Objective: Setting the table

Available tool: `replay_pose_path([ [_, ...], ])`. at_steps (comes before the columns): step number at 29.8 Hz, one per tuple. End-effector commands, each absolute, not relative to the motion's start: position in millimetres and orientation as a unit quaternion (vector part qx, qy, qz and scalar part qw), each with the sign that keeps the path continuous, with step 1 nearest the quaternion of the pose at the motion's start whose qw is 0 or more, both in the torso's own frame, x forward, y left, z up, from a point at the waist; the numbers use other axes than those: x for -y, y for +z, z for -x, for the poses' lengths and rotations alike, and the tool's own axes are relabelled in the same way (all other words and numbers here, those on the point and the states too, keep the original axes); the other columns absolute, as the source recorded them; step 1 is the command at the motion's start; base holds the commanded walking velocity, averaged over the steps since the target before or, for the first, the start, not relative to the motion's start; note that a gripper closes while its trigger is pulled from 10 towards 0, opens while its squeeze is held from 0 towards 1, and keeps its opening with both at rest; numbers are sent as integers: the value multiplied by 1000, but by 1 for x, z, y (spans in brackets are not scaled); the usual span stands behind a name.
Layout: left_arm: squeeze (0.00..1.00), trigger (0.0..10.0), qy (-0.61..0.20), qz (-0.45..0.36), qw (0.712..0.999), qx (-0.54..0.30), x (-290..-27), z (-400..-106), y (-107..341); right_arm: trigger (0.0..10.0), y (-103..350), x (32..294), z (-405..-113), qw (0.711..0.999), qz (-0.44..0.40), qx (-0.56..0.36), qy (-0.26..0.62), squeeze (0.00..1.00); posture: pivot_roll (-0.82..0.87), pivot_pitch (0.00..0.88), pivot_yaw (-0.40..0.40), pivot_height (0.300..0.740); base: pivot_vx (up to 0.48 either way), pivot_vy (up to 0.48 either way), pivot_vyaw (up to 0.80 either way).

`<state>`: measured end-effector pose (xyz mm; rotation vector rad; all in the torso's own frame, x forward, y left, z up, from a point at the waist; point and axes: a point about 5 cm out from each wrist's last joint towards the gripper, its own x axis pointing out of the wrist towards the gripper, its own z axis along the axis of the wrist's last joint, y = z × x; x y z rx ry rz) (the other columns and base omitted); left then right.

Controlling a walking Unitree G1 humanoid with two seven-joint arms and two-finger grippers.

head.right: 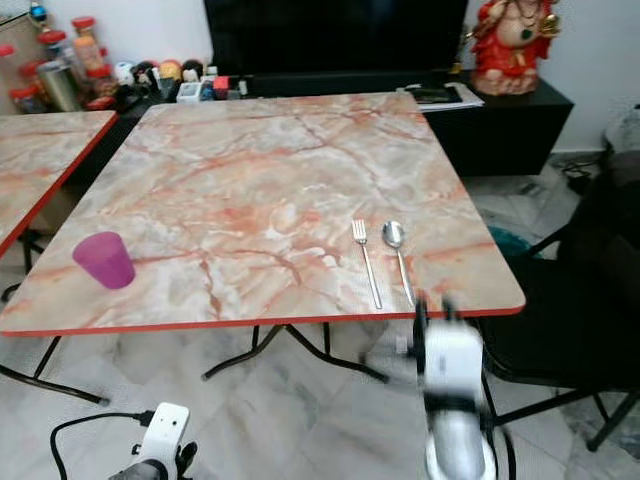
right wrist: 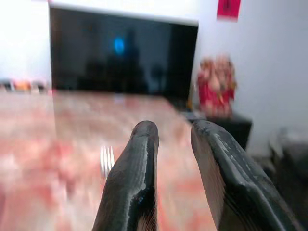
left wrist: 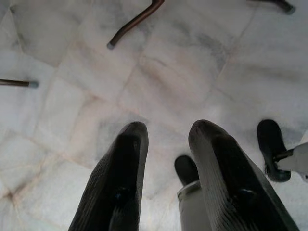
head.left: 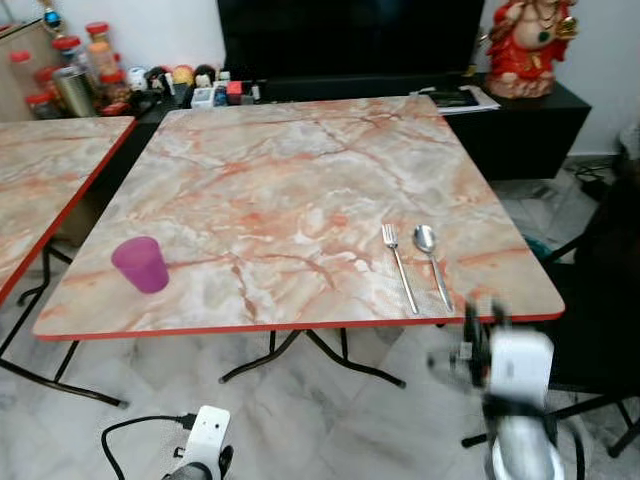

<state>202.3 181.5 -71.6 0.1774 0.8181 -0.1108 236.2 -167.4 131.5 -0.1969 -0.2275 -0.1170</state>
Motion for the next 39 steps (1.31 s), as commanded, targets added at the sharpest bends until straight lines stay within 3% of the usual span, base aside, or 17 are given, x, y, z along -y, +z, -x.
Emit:
replay_pose_path([
  [1,0,10000,-48,-89,910,-402,-186,-199,-73,10000,134,164,-245,988,94,106,-58,0,-149,0,31,736,0,0,0],
  [17,0,10000,-39,-89,913,-395,-187,-206,-70,10000,128,138,-353,997,70,4,-13,0,-99,0,44,736,0,0,0],
  [18,0,10000,-39,-89,913,-395,-187,-206,-69,10000,128,138,-356,998,68,-2,-17,325,-99,0,44,736,0,0,0],
  [19,0,10000,-38,-90,914,-395,-188,-206,-69,10000,127,138,-362,998,60,-16,-18,1000,-99,0,44,736,0,0,0],
  [27,0,10000,-32,-89,912,-398,-192,-202,-71,10000,113,140,-374,994,48,-85,-43,1000,-71,0,47,736,0,0,0],
  [28,0,10000,-31,-90,912,-400,-193,-200,-72,10000,109,140,-374,993,47,-98,-45,90,-65,0,49,736,0,0,0],
  [30,0,10000,-30,-90,911,-401,-194,-199,-72,10000,107,139,-374,992,45,-107,-43,90,-63,0,51,736,0,0,0],
  [31,0,10000,-30,-90,911,-402,-195,-198,-72,10000,105,137,-374,992,46,-109,-38,0,-59,0,54,736,0,0,0],
  [39,0,10000,-30,-95,909,-404,-199,-196,-73,10000,105,136,-378,992,37,-115,-35,0,-52,0,65,736,0,0,0],
])
